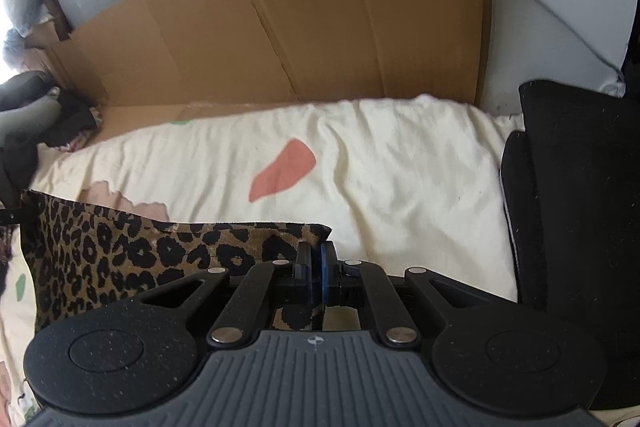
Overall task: Fold clothes
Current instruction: 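Pinch the leopard trousers' folded edge with both grippers, moving them together, then hold the trousers' edge with both grippers side by side and lift it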
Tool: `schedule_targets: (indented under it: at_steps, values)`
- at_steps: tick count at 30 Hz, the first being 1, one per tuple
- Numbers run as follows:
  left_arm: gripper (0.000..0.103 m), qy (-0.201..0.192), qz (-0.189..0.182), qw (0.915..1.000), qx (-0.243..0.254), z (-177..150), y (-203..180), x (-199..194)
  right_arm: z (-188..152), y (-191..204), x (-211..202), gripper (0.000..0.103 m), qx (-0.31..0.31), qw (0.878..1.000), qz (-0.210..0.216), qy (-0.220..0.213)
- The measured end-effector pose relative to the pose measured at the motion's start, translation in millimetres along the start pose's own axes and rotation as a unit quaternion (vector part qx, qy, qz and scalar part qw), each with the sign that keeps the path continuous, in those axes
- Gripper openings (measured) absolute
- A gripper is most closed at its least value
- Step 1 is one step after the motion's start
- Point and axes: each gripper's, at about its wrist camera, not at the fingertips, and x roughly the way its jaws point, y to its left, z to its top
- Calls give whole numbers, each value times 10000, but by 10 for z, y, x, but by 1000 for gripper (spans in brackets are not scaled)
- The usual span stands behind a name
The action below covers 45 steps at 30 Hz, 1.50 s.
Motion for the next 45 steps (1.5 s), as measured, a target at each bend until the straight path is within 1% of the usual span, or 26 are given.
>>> schedule_targets:
  at_steps: [11,13,14,15,18,21,25,28,32,35,40,41,43,45]
  values:
    - [6,452,78,9989,-72,-108,56,442,-86,29,360,2,-157,9992,-157,346]
    - [10,556,93,9983,-112,-114,57,496,-97,15,408,2,-103,9988,-214,417]
    - [12,601,131,9980,-158,-109,60,497,-94,0,420,1,-79,9984,-323,450]
    - [13,580,181,9980,-191,-102,65,469,-83,-25,412,1,-26,9981,-415,448]
    - [12,281,448,9985,-121,-85,34,293,-37,-94,298,3,121,9982,-500,304]
    - [12,74,411,9991,66,-75,-66,150,-7,-46,149,3,-18,9990,-446,83]
    - [13,-10,122,9997,193,-58,-297,49,9,131,54,4,-203,9996,-189,-43]
    - [13,20,-159,9995,268,-54,-493,37,5,295,43,4,-396,9992,-5,-52]
    - [16,47,-429,9984,374,-81,-690,36,-6,464,42,13,-554,9982,228,-20]
    - [19,123,-598,9973,409,-111,-805,57,-28,568,50,14,-642,9972,380,7]
    - [20,233,-875,9944,552,-177,-997,120,-74,739,101,17,-711,9955,612,131]
    - [20,235,-933,9935,609,-187,-1029,127,-80,766,112,19,-677,9950,713,160]
    - [20,258,-1034,9916,731,-212,-1098,144,-94,810,127,20,-617,9937,922,178]
    - [20,296,-1171,9895,797,-232,-1146,180,-108,885,171,21,-805,9924,906,207]
